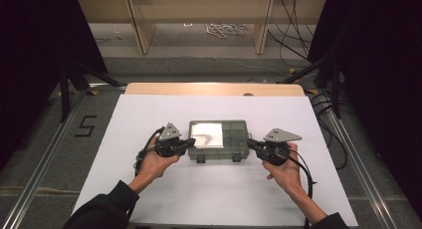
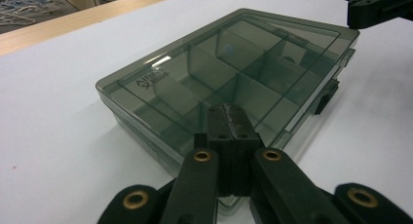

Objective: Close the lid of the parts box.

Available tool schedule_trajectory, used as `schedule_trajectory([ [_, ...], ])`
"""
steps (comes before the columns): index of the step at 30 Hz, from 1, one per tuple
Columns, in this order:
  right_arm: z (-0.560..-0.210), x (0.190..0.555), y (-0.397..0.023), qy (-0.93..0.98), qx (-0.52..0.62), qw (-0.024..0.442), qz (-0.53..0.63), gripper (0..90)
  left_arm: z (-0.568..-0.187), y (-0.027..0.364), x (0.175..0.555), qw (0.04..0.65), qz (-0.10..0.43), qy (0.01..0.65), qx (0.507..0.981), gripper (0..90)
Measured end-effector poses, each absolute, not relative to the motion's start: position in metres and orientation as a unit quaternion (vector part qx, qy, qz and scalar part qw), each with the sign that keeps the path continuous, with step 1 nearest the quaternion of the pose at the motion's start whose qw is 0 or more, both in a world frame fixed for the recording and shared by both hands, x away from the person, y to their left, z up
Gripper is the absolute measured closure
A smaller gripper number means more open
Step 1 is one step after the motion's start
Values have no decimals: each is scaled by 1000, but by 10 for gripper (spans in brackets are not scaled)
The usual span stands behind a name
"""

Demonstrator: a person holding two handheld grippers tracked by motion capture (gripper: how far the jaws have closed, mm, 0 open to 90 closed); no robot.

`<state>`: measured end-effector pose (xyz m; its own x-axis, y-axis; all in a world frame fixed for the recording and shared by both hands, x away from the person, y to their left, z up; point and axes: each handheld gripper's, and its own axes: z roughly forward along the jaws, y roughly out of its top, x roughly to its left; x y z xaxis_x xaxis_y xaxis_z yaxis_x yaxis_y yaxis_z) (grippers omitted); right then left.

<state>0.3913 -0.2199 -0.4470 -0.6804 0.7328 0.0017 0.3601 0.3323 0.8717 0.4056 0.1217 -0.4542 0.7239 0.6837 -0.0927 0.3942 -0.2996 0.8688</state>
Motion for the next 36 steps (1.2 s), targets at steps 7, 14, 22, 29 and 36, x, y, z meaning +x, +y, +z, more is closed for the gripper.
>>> schedule_trajectory([
  [7, -454, 393, -219, 800, 345, 198, 450, 876, -458, 123, 404, 481, 145, 337, 796, 900],
  [14, -458, 393, -217, 807, 343, 198, 438, 876, -463, 127, 402, 473, 138, 341, 801, 900],
  [22, -460, 393, -215, 812, 340, 198, 431, 876, -466, 128, 401, 468, 143, 340, 803, 900],
  [29, -462, 393, -214, 815, 341, 199, 425, 876, -467, 126, 400, 463, 142, 339, 807, 900],
  [36, -461, 393, -215, 811, 344, 199, 429, 854, -466, 127, 400, 461, 145, 332, 810, 900],
])
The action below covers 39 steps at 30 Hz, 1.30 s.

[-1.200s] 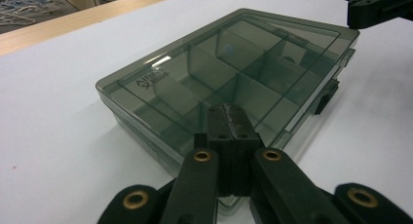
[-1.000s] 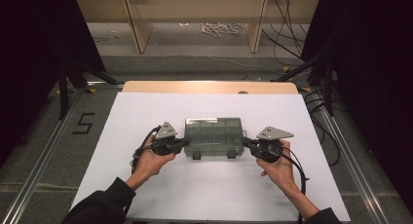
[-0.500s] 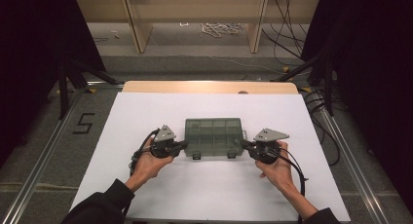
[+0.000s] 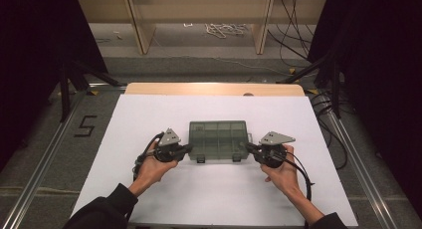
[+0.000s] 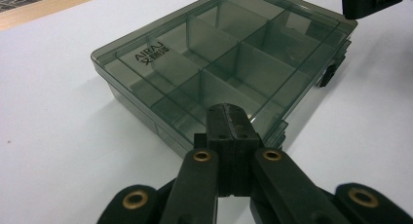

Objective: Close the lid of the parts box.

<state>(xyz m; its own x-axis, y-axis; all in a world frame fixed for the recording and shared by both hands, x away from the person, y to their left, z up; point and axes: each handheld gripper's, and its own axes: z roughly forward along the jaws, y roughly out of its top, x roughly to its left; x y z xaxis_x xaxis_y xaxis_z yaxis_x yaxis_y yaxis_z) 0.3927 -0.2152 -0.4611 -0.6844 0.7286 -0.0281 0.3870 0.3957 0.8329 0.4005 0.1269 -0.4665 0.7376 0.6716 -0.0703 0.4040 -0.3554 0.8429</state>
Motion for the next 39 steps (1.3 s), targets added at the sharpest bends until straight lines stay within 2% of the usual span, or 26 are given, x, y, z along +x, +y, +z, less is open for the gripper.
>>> schedule_trajectory([
  [4, -459, 393, -216, 804, 352, 200, 435, 806, -467, 126, 400, 465, 151, 331, 807, 898],
  [9, -455, 391, -217, 791, 360, 209, 448, 636, -464, 125, 397, 472, 146, 338, 802, 880],
  [17, -447, 386, -211, 772, 366, 215, 473, 486, -460, 127, 396, 484, 151, 334, 795, 839],
  [23, -443, 384, -213, 762, 370, 216, 486, 418, -456, 129, 395, 492, 149, 342, 787, 807],
  [30, -441, 382, -214, 755, 378, 218, 489, 383, -450, 132, 393, 503, 158, 345, 777, 770],
  [36, -439, 381, -215, 749, 378, 223, 497, 351, -443, 138, 391, 522, 160, 348, 762, 704],
  [39, -438, 381, -215, 739, 379, 227, 508, 318, -438, 140, 386, 535, 163, 345, 754, 632],
])
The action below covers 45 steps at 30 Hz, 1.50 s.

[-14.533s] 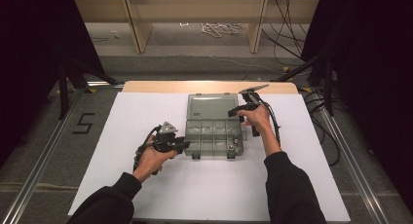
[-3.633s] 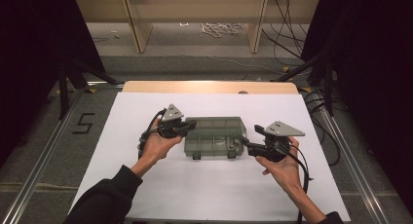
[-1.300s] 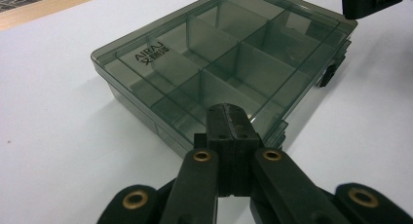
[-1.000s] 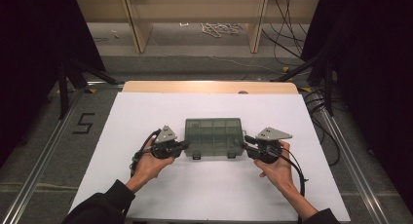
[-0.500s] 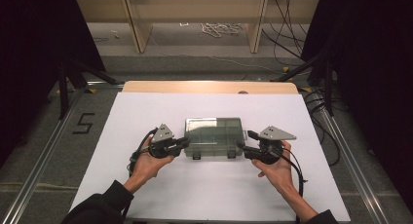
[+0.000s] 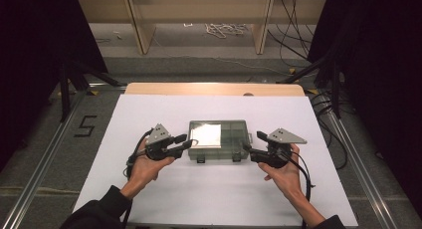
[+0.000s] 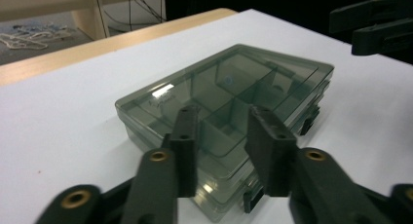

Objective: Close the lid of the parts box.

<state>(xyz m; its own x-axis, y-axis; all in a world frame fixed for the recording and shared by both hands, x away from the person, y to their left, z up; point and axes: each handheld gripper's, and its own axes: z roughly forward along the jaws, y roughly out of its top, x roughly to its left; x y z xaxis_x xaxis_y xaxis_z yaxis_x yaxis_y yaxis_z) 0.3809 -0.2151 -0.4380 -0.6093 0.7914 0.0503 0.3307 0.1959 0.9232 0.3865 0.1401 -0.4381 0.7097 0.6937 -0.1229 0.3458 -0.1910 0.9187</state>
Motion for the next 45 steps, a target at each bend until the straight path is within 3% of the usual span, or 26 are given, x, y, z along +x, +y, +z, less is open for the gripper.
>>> schedule_trajectory([
  [6, -432, 374, -216, 729, 397, 221, 512, 257, -430, 144, 378, 559, 177, 326, 741, 466],
  [14, -426, 361, -219, 723, 394, 228, 519, 201, -424, 151, 366, 584, 183, 307, 729, 355],
  [29, -419, 337, -221, 716, 387, 236, 531, 179, -420, 166, 347, 608, 196, 295, 711, 243],
  [45, -417, 319, -221, 700, 377, 245, 554, 158, -420, 167, 333, 613, 194, 290, 708, 204],
])
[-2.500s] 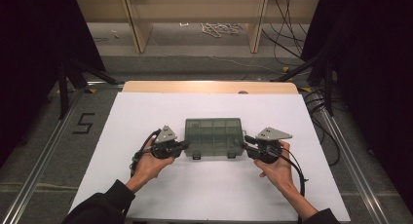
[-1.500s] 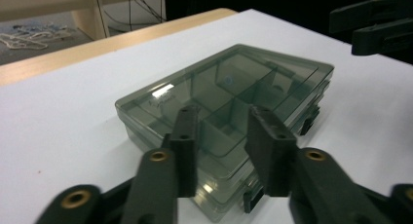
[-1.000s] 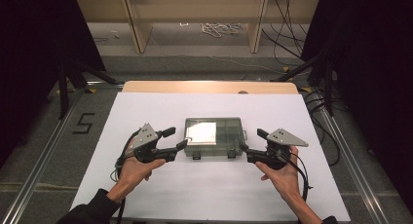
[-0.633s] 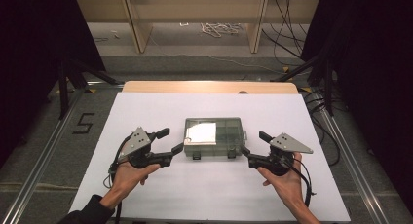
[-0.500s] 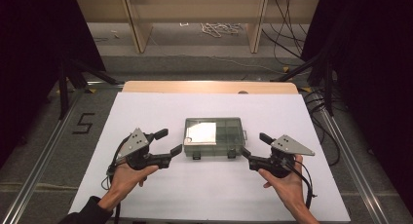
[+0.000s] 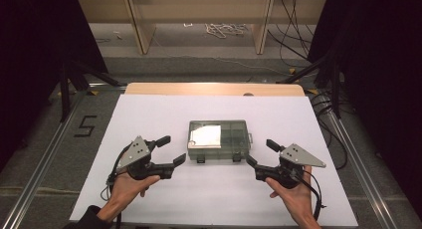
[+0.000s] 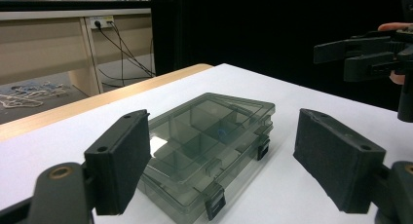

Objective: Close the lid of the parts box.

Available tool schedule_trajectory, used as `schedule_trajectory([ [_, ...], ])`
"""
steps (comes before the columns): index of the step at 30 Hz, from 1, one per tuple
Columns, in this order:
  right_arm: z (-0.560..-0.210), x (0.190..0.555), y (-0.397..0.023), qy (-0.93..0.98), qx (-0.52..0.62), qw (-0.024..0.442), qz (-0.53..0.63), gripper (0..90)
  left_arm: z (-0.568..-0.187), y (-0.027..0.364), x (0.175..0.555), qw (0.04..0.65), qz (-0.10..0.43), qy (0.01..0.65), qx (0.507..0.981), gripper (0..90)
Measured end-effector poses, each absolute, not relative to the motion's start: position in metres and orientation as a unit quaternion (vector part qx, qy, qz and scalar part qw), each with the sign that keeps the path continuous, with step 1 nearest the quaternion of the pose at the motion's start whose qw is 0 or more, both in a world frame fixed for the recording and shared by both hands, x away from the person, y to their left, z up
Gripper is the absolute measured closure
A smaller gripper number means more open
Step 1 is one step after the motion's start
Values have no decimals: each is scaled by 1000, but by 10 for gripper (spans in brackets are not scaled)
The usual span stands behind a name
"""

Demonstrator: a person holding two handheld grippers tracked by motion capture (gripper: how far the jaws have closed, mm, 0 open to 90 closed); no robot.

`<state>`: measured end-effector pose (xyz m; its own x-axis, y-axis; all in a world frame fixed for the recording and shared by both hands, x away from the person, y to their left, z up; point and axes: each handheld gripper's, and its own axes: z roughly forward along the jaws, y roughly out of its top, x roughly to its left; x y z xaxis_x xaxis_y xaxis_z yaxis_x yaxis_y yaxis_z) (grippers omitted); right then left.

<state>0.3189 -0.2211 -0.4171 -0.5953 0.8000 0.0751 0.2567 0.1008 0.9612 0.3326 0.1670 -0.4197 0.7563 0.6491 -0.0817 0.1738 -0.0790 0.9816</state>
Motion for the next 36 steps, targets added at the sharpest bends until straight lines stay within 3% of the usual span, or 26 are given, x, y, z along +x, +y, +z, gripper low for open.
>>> schedule_trajectory([
  [36, -420, 314, -220, 701, 374, 241, 557, 160, -419, 165, 328, 617, 187, 296, 704, 183],
])
